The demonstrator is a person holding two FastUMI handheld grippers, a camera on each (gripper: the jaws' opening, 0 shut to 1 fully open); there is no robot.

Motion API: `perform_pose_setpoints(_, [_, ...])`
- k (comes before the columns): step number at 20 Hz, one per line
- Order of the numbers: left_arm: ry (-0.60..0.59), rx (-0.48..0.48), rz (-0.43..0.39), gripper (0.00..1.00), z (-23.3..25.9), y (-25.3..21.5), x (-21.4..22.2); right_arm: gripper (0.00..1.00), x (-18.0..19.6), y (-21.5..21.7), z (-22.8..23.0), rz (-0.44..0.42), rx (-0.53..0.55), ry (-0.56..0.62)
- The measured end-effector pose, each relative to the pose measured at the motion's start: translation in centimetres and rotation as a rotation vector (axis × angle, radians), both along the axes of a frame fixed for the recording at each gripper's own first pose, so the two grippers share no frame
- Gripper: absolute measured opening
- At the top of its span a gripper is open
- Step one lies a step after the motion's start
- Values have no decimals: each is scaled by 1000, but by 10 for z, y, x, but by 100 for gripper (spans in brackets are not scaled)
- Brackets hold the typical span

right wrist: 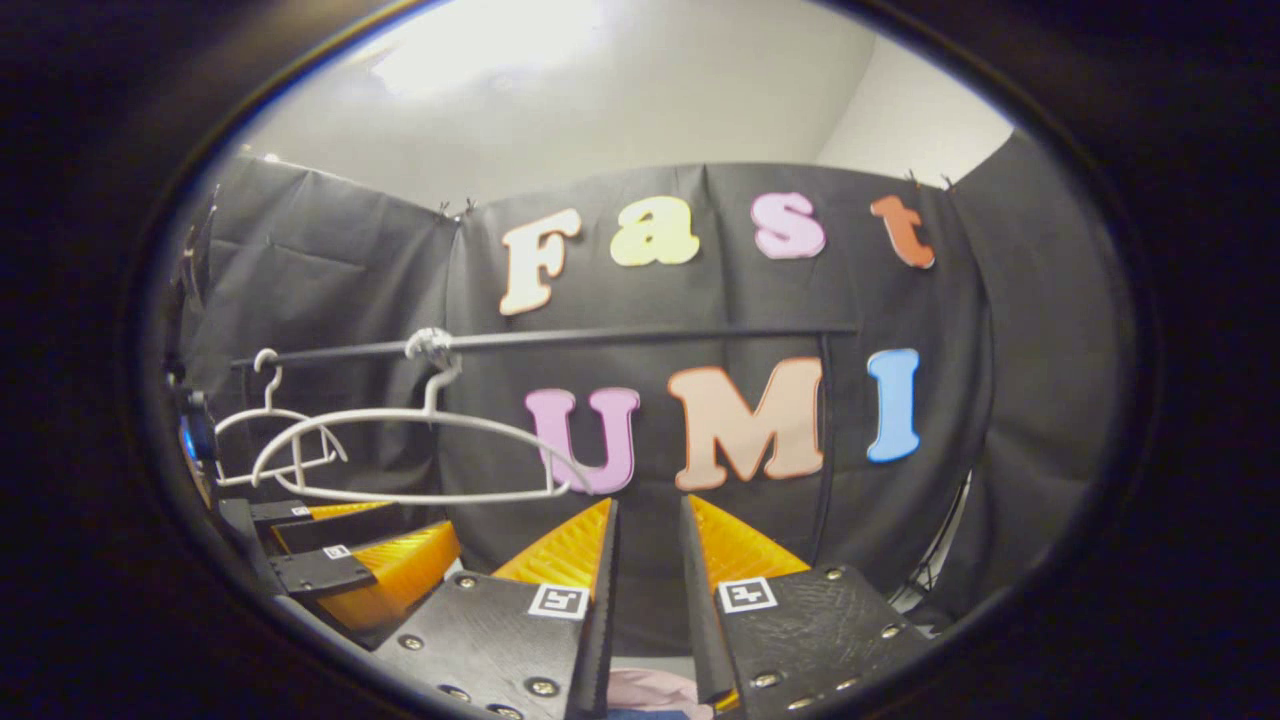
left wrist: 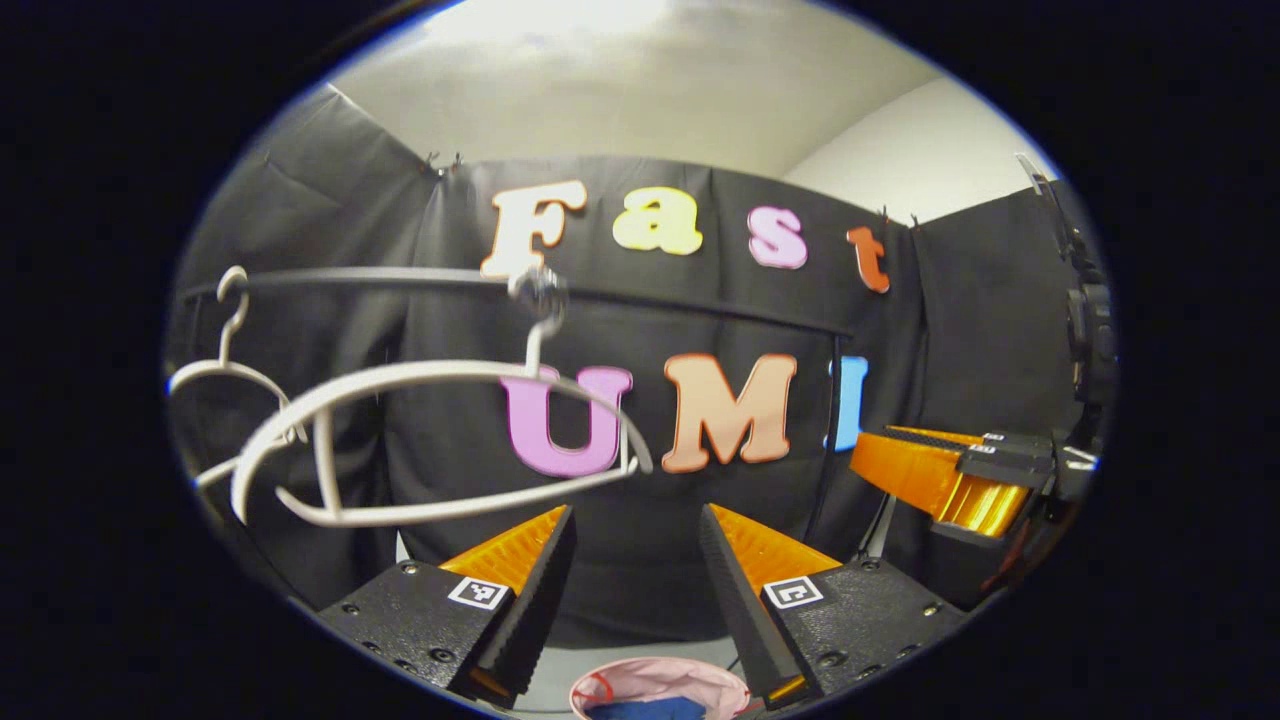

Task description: Grasp the clothes on the hanger with both hands and then place them into the laundry hamper below.

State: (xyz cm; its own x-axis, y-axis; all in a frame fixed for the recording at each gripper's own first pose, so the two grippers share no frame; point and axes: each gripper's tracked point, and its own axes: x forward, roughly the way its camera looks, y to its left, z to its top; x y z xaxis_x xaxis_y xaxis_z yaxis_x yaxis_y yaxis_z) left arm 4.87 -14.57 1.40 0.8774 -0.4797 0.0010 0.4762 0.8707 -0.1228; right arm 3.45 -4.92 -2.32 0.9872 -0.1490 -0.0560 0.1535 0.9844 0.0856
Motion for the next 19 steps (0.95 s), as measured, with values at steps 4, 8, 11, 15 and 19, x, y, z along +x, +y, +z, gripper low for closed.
perform_pose_setpoints(4, [-70, -31, -4, 93, 34, 23, -28, 52, -12, 12, 35, 16, 5, -66])
perform_pose_setpoints(8, [-102, -8, 0, 97, 43, 22, -35, 90, -18, 11, 48, 6, 19, -99])
perform_pose_setpoints(11, [-92, -21, -2, 95, 43, 22, -38, 95, -26, 8, 51, -9, 24, -104])
perform_pose_setpoints(15, [-81, -35, 8, 95, 45, 26, -38, 99, -27, 3, 53, -15, 21, -109])
perform_pose_setpoints(19, [-75, -46, 16, 96, 45, 24, -35, 95, -24, 1, 53, -13, 10, -106])
